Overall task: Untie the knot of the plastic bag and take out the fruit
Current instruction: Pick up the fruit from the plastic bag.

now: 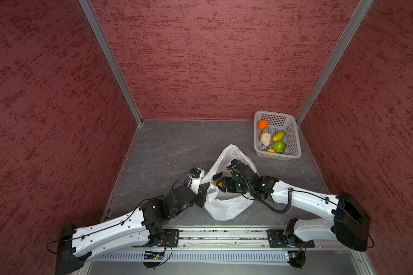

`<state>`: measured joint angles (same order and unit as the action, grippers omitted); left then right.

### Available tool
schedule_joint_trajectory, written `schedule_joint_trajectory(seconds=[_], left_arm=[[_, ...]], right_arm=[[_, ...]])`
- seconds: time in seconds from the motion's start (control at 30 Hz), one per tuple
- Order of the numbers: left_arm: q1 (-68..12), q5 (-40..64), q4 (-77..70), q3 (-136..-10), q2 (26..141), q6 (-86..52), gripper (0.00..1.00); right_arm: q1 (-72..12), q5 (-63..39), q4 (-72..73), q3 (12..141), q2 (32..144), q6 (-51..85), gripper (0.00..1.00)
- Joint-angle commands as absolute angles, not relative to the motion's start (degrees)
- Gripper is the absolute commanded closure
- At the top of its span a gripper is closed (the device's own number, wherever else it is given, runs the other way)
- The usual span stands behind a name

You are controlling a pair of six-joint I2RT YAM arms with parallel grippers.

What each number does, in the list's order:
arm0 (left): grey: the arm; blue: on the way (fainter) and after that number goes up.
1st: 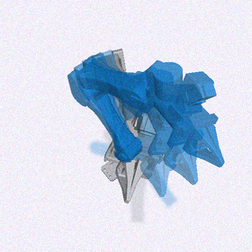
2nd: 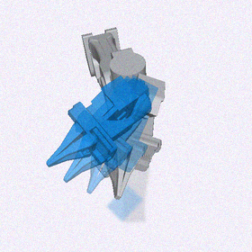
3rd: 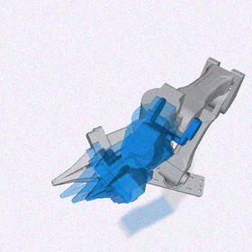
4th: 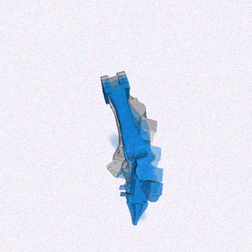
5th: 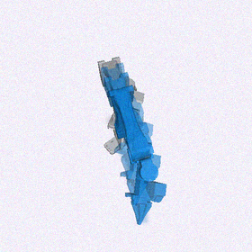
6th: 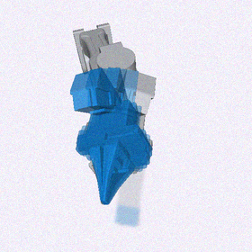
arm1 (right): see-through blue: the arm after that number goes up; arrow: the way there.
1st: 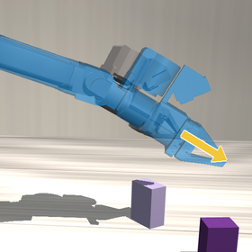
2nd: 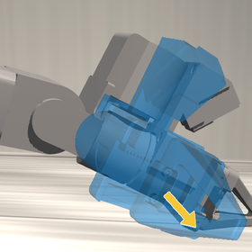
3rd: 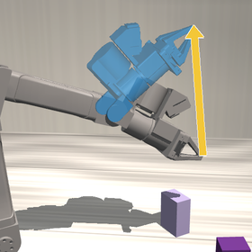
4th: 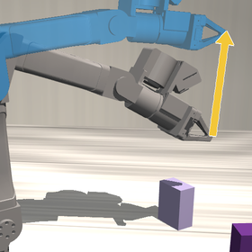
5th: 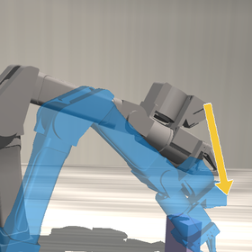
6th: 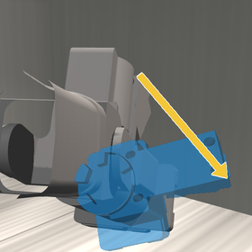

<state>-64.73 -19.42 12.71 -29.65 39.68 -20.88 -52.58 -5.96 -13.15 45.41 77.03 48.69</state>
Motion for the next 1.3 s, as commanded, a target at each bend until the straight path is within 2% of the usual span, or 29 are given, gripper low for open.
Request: schedule_joint_trajectory(seconds=[0.0,0.47,0.63,0.93,1.03,1.27], left_arm=[[-63.59,-17.27,10.92,-30.92,39.27,-18.78,1.0],[-61.86,-9.12,11.3,-30.37,41.24,-18.1,1.0],[-61.68,-7.57,12.29,-30.32,41.47,-18.56,1.0],[-60.82,-5.41,12.63,-29.53,41.43,-19.34,1.0],[-60.57,-4.85,12.69,-29.47,41.57,-19.42,1.0],[-60.45,-4.73,13.75,-29.34,40.7,-19.76,1.0]], right_arm=[[-53.09,-1.25,-6.74,46.11,79.61,50.6,0.21],[-53.16,7.33,11.22,47.06,92.32,59.09,0.25],[-52.76,12.66,13.15,46.7,95.14,63.12,0.2],[-51.53,10.29,10.72,50.11,100.33,65.98,0.07],[-51.07,9.36,9.85,51.34,102.43,66.55,0.06],[-50.45,7.96,9.0,51.47,105.03,68.45,0.26]])
